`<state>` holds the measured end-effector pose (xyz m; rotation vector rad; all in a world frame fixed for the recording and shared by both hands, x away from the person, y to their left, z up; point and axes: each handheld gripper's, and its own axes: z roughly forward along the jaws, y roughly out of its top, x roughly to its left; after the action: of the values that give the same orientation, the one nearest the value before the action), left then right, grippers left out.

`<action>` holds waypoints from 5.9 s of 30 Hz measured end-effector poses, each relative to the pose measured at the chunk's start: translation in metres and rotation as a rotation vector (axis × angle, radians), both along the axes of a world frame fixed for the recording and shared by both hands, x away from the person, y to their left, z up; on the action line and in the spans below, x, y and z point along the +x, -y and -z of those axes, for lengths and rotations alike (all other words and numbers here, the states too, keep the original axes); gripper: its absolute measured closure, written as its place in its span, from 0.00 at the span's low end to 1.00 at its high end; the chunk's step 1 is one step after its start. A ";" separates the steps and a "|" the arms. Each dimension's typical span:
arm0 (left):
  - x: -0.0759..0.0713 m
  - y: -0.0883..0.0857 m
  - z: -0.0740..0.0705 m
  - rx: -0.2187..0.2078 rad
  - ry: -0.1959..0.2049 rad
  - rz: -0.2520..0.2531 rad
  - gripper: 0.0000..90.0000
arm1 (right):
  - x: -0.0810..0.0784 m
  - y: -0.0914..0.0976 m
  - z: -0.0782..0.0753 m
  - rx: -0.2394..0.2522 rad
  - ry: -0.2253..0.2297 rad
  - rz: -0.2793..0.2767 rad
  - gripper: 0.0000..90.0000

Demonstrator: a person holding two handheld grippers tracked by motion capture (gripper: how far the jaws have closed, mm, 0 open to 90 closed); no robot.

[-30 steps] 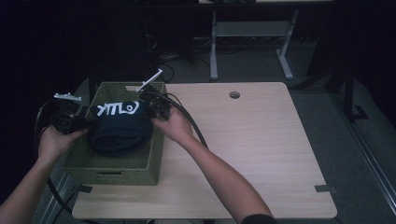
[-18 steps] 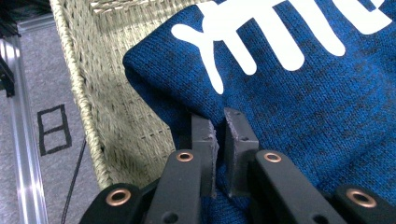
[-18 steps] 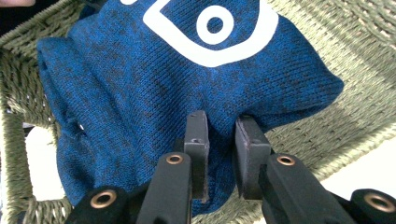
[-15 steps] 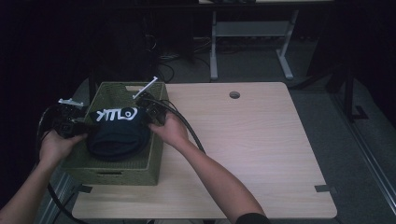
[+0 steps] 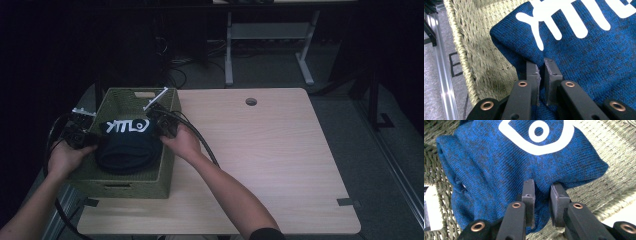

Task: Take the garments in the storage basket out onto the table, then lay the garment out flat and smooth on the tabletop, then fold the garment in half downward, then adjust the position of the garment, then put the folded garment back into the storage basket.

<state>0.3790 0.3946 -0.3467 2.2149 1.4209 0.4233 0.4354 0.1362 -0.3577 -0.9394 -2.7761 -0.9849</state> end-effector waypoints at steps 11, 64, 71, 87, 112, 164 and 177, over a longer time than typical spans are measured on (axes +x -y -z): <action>0.003 -0.001 0.004 0.010 0.017 -0.022 0.85 | -0.002 0.000 -0.002 -0.025 0.032 0.021 0.70; -0.075 0.021 -0.006 -0.816 0.183 -0.038 0.44 | -0.003 0.134 -0.024 0.331 -0.027 0.063 0.37; -0.075 0.051 -0.008 -0.830 0.182 0.001 0.42 | -0.005 0.165 -0.022 0.332 -0.021 0.094 0.35; -0.067 0.092 -0.007 -0.845 0.157 0.075 0.40 | -0.015 0.221 -0.016 0.325 -0.005 0.182 0.32; -0.057 0.158 -0.006 -0.852 0.112 0.203 0.38 | -0.032 0.301 0.007 0.297 -0.023 0.315 0.30; -0.037 0.248 0.020 -0.827 0.023 0.314 0.38 | -0.067 0.404 0.059 0.298 -0.087 0.499 0.29; -0.034 0.264 0.030 -0.818 0.006 0.331 0.37 | -0.077 0.420 0.067 0.297 -0.099 0.522 0.29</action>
<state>0.3454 0.1311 -0.3766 1.6960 0.9421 -0.2387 0.3583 -0.2840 -0.4252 -1.6415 -2.2527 -1.3153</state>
